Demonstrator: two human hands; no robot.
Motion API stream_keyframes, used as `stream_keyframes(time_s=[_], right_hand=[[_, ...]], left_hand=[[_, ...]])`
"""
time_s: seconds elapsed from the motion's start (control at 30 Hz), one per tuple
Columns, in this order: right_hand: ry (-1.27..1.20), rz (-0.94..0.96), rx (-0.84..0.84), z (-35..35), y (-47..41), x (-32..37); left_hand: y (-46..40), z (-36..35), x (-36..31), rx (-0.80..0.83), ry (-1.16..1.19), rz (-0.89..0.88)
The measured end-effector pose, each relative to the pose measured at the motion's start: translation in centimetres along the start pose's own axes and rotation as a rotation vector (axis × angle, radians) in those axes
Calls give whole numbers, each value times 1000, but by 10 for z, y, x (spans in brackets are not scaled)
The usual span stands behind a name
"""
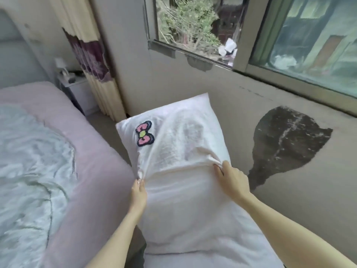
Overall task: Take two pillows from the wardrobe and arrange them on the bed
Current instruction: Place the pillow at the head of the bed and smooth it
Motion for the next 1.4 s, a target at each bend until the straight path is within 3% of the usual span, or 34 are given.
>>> stream_keyframes(time_s=[0.17,0.3,0.4,0.53,0.67,0.83,1.13,1.3,1.4], right_hand=[[-93,177,47,-35,-127,83],[-120,332,142,-93,-196,159],[-127,361,220,-140,-236,200],[-135,390,294,-206,-322,280],[-204,376,356,-252,-399,376],[-204,423,439,-310,-439,467],[-212,707,548,-422,-529,713],[-276,852,531,-450,-600,872],[-283,891,512,-465,-627,940]], left_hand=[[-79,16,-32,-265,20,71],[-141,19,-15,-409,-47,172],[-187,5,6,-411,-153,253],[-286,-6,7,-443,-122,334],[-396,25,-15,-525,-156,376],[-472,56,-7,-576,-192,467],[-658,108,32,-820,-200,636],[-788,160,8,-996,-155,622],[-847,189,-2,-986,-177,639]])
Point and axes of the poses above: each hand's wrist, its own y-axis away from the middle knuckle, its own z-axis out of the back of the hand, x = y × z, the point moved 9 cm from there along -y, towards the middle knuckle, and after that the axes turned 14 degrees about -x, right-handed, at the moved point
